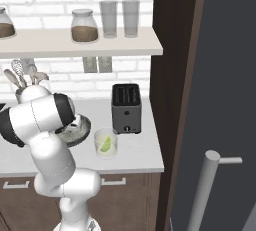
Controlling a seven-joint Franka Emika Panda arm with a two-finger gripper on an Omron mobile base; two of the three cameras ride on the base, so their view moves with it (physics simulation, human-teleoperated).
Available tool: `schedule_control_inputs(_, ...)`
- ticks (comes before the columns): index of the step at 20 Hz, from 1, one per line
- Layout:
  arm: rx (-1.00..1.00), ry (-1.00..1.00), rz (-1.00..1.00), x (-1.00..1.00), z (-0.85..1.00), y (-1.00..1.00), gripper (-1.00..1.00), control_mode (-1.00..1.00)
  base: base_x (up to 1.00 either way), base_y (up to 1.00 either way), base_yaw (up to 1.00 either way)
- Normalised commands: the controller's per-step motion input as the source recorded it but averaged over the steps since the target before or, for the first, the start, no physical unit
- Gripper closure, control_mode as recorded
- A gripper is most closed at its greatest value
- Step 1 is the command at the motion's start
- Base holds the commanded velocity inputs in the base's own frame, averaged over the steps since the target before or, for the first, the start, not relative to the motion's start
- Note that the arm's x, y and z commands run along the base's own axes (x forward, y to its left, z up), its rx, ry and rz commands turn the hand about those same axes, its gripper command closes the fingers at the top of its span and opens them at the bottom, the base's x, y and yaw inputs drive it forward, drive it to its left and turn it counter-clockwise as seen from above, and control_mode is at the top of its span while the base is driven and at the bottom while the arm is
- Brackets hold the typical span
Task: Grab a lemon wedge from the fridge and one ice cube from the ice bowl, and put them in the glass of lemonade.
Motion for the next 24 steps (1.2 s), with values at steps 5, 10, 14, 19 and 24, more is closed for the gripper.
schedule_control_inputs(5,0.00,0.07,-0.02,-0.18,-0.48,-0.04,-1.00,-1.00,0.00,0.00,0.00)
schedule_control_inputs(10,0.00,0.03,-0.04,-0.35,-0.29,-0.09,-1.00,-1.00,0.00,0.00,0.00)
schedule_control_inputs(14,0.00,0.10,-0.05,-0.21,-0.34,-0.18,-1.00,-1.00,0.00,0.00,0.00)
schedule_control_inputs(19,0.04,0.09,-0.08,-0.17,-0.32,-0.32,-1.00,-1.00,0.00,0.00,0.00)
schedule_control_inputs(24,0.03,0.06,-0.07,-0.20,-0.20,-0.18,-1.00,-1.00,0.00,0.00,0.00)
